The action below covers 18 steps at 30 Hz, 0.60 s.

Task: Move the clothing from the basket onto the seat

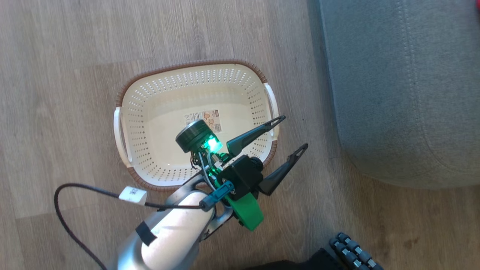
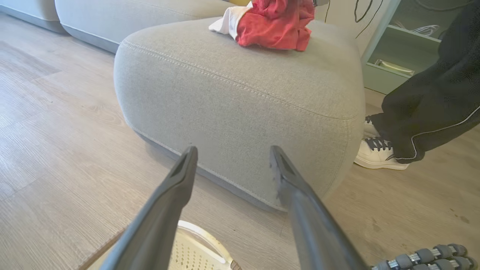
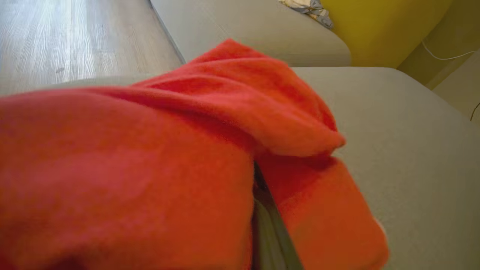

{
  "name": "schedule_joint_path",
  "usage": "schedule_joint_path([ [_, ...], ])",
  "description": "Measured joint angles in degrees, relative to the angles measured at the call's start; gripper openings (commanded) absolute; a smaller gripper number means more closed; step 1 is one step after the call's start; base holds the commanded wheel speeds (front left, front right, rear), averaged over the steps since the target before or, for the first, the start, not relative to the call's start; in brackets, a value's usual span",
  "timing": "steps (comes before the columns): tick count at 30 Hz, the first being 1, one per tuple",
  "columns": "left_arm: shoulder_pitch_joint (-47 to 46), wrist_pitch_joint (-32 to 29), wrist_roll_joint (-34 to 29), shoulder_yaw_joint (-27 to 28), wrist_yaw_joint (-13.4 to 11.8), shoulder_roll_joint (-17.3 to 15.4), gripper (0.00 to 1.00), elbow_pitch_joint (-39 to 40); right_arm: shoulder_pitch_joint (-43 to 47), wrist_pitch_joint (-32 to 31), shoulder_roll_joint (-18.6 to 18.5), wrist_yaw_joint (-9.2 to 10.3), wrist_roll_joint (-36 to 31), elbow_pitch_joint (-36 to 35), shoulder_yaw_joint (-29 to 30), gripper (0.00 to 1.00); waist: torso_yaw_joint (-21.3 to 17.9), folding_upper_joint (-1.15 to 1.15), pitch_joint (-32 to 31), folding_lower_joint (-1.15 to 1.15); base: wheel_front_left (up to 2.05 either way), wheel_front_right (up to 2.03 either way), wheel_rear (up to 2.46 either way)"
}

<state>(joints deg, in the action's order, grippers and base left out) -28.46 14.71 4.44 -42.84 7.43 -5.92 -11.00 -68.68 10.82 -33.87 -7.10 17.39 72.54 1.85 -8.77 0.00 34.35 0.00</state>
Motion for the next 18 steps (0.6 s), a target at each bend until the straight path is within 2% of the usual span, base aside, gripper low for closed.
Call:
schedule_joint_path([
  [3, 0.0, 0.0, 0.0, 0.0, 0.0, 0.0, 1.0, -0.3, 0.0, -0.8, 1.4, 0.0, -0.5, 0.9, -0.9, 0.0, 0.1, 0.0, 0.4, 0.0, 0.0, 0.0, 0.0],
  [12, -0.1, 0.0, -0.4, 0.1, 0.0, 0.0, 1.0, -0.6, 1.0, -1.7, 1.9, 0.0, 1.0, 1.7, -1.6, 0.0, 0.0, 0.0, -0.2, 0.0, 0.0, 0.0, 0.0],
  [13, -0.1, 0.0, -0.4, 0.1, 0.0, 0.0, 1.0, -0.6, 1.3, -1.6, 1.9, 0.0, 1.3, 1.8, -1.6, 0.35, -0.1, 0.0, -0.5, 0.0, 0.0, 0.0, 0.0],
  [14, -0.1, 0.0, -0.4, 0.1, 0.0, 0.0, 1.0, -0.6, 1.4, -1.1, 1.9, 0.0, 1.5, 2.0, -1.5, 0.87, -0.1, 0.0, -0.9, 0.0, 0.0, 0.0, 0.0],
  [15, -0.1, 0.0, -0.4, 0.1, 0.0, 0.0, 1.0, -0.7, 1.4, -1.0, 1.9, 0.0, 1.8, 2.1, -1.3, 1.0, -0.2, 0.0, -1.3, 0.0, 0.0, 0.0, 0.0],
  [18, -0.1, 0.0, -0.4, 0.1, 0.0, 0.1, 1.0, -0.8, 1.4, -1.0, 2.0, 0.0, 2.0, 2.2, -1.6, 1.0, -0.4, 0.0, -2.3, 0.0, 0.0, 0.0, 0.0],
])
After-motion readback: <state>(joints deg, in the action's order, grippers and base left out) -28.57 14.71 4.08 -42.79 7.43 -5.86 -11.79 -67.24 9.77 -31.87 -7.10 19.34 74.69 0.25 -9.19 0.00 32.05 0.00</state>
